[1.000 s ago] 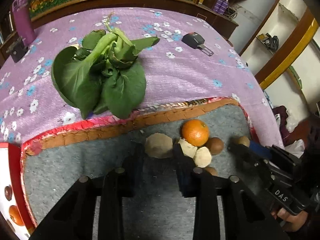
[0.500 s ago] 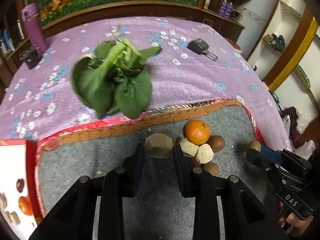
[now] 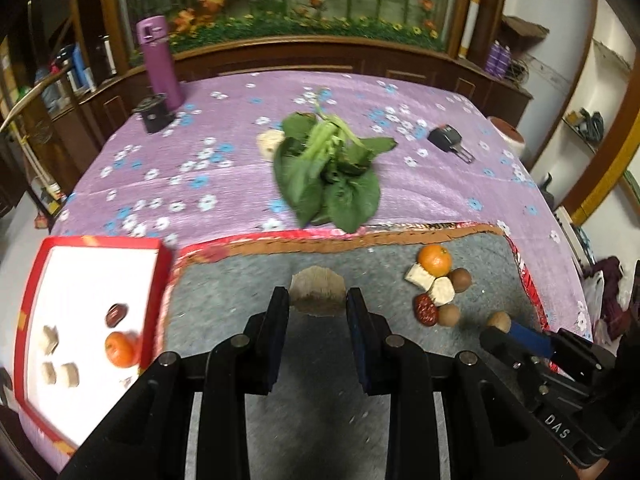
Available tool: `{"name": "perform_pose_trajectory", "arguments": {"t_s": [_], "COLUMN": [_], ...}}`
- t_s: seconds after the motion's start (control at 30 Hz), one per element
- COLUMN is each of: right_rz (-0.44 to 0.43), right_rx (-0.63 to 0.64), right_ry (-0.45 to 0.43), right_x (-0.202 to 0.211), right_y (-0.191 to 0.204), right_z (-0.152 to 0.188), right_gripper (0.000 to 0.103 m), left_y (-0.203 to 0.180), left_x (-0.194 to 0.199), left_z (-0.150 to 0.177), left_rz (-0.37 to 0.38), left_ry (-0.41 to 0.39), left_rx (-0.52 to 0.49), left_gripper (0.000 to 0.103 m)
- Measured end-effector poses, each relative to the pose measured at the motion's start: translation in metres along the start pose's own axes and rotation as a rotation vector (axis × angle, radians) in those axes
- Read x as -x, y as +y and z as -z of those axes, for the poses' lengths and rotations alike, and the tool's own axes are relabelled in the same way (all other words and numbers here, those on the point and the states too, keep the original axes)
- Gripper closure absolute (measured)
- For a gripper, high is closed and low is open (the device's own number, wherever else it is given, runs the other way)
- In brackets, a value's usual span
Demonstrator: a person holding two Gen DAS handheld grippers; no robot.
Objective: Organize fruits
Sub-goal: 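Carry the beige cake with the left tool while the right tool carries the brown ball to the tray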
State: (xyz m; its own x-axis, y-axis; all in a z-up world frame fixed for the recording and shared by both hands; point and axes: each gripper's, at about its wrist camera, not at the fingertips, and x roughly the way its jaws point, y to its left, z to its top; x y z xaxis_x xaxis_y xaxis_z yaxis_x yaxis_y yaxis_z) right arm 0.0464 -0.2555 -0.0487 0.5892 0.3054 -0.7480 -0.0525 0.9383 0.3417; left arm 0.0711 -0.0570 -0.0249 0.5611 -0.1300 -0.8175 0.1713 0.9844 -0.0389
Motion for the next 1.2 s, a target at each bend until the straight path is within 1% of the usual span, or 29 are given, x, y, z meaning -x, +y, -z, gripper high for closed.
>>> {"name": "perform_pose_trajectory", "arguments": {"t_s": [0.1, 0.43, 0.63, 0.93, 1.2], "right_rz": [-0.021, -0.082, -0.112, -0.154, -0.196], "right_rx": [0.033, 0.129, 0.171, 0.226, 0.317], "right_ry": [0.011, 0.028, 0.031, 0.052, 0.080], "right_x": [-0.002, -0.012, -0.021, -0.037, -0.056], "right_y": [0.018, 0.074, 0.102, 0.138, 0.185], "right_z": [0.002, 0.003, 0.003, 0.002, 0.003], "right_gripper": [0.078, 0.078, 0.077, 0.077, 0.077], "left_y": [0.010, 0.059, 0.081, 0.120, 0.154], "left_x": [0.008, 0.029, 0.037, 0.041, 0.040], "left_z": [0.005, 0.021, 0.025, 0.035, 0.046], "left_rz": [-0.006, -0.074, -0.105, -0.154, -0.197], "left_ry": [-0.007, -0.027, -0.044, -0.040, -0.022], "left_rx": [0.026, 0.100, 0.130, 0.187, 0.240], "left_gripper": [0.074, 0.074, 0.074, 0.074, 0.074]}}
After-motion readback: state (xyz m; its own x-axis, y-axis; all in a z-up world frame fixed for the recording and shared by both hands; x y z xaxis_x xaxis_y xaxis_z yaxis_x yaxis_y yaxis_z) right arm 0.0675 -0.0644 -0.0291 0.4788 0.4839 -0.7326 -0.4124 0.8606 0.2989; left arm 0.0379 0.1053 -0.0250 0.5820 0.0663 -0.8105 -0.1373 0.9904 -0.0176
